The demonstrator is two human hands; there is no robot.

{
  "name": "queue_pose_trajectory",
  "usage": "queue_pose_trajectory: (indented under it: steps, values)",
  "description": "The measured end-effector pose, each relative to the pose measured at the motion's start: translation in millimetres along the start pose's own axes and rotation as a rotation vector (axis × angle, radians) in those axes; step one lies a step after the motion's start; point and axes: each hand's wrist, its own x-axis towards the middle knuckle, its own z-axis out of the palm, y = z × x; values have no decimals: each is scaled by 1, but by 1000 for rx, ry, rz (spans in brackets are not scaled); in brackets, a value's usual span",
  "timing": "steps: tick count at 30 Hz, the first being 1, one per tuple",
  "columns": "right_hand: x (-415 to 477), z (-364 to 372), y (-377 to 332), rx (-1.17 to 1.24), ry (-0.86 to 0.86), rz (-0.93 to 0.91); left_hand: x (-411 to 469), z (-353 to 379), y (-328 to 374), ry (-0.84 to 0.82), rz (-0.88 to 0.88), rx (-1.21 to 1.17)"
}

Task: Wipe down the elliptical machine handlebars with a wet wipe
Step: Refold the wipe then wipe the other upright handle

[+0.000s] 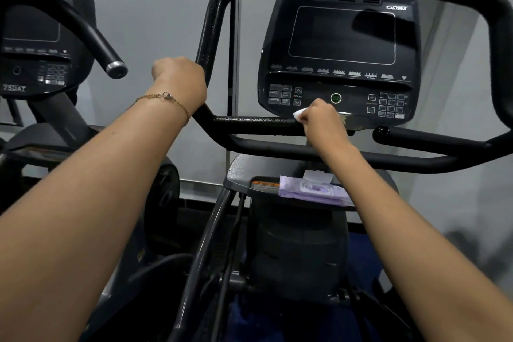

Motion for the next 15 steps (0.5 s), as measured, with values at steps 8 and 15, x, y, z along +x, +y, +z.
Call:
queue_pose_trajectory:
  steps: [8,15]
  values:
    - [-1,9,-19,202,-64,199,10,-5,10,-50,-59,8]
    - [-6,19,-44,167,-72,86,16,42,40,4,-27,238]
